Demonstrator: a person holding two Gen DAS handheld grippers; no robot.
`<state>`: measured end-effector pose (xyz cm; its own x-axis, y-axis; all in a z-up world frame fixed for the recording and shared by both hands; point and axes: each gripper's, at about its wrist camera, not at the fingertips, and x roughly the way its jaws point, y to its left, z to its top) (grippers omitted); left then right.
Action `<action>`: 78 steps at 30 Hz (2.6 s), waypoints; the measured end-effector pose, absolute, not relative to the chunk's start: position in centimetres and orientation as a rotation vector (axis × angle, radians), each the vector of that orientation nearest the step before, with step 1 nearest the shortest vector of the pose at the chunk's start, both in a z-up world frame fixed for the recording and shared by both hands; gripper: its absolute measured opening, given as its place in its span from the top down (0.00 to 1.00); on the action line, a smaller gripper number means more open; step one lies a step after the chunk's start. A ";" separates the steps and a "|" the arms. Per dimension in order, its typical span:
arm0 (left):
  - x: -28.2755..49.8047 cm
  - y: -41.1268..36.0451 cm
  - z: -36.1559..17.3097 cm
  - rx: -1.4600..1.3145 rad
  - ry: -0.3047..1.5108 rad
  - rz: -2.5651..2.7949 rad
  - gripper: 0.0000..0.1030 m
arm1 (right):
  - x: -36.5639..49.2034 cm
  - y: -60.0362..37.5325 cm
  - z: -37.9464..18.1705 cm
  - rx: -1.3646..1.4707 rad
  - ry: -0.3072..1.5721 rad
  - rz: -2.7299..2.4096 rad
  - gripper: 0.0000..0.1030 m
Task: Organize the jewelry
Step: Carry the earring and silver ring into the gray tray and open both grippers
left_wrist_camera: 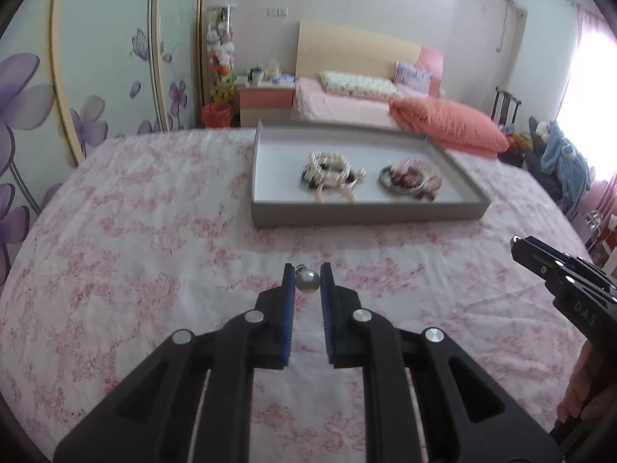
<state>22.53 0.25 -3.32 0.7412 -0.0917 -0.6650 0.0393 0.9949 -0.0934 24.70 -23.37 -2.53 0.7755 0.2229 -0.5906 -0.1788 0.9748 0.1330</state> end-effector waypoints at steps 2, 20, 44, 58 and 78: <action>21.9 -0.1 -2.3 -0.071 0.687 -0.073 0.86 | 24.2 -23.4 -1.6 0.074 0.606 0.214 0.78; 15.1 -3.7 5.4 0.007 0.251 -0.040 0.86 | 18.8 -23.0 4.6 0.029 0.217 0.176 0.78; 16.9 -4.2 5.2 0.020 0.215 -0.029 0.86 | 19.9 -23.0 5.2 0.022 0.167 0.133 0.78; 25.4 -4.3 5.8 -0.012 0.234 -0.053 0.86 | 28.2 -23.2 5.7 0.039 0.166 0.132 0.78; 37.4 -4.1 -1.8 -0.021 0.462 -0.072 0.86 | 39.1 -22.5 -1.6 0.090 0.458 0.152 0.78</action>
<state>37.40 -4.08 -1.81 0.8925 -0.0740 -0.4450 0.0644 0.9973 -0.0366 39.14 -22.54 -1.64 0.8856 0.1665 -0.4335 -0.1262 0.9847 0.1203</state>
